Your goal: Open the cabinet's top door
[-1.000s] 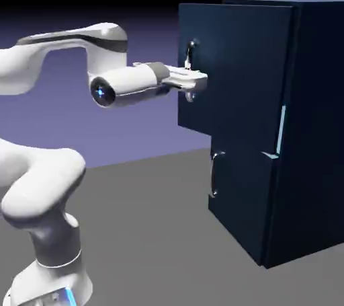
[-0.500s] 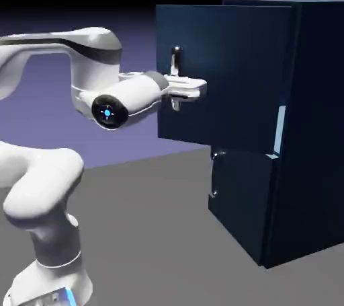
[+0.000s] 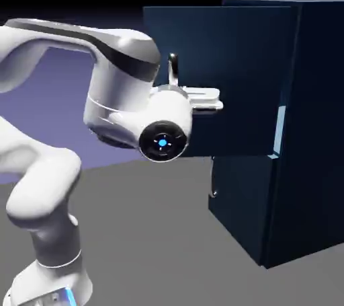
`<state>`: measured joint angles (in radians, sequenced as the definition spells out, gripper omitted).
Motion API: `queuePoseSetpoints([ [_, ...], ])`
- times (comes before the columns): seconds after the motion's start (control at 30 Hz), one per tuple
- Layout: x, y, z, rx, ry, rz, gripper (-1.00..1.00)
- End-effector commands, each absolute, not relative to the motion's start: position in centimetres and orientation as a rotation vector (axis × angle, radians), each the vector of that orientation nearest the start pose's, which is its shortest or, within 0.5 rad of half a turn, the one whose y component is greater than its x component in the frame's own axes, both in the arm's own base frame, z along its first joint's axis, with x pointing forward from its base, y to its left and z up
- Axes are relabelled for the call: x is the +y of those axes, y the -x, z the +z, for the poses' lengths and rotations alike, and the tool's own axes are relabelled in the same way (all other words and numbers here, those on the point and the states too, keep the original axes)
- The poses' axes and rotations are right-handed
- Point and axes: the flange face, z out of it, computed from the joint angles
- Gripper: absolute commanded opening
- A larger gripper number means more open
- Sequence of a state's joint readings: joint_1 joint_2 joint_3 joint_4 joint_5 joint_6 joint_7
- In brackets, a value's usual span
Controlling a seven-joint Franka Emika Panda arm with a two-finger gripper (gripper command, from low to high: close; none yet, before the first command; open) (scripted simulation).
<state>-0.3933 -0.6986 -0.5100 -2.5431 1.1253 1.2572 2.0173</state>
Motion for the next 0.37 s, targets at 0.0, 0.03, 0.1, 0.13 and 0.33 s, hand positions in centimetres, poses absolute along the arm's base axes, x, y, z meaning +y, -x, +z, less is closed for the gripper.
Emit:
queuePoseSetpoints([
  [0.0,-18.5,-24.8,54.4,1.764,0.412,1.539,-1.0],
  [0.03,-19.3,-24.9,54.4,1.765,0.438,1.558,-1.0],
  [0.1,-20.8,-25.3,54.4,1.767,0.491,1.596,-1.0],
  [0.13,-21.6,-25.5,54.4,1.767,0.516,1.614,-1.0],
  [0.33,-25.5,-27.1,54.4,1.764,0.657,1.712,-1.0],
])
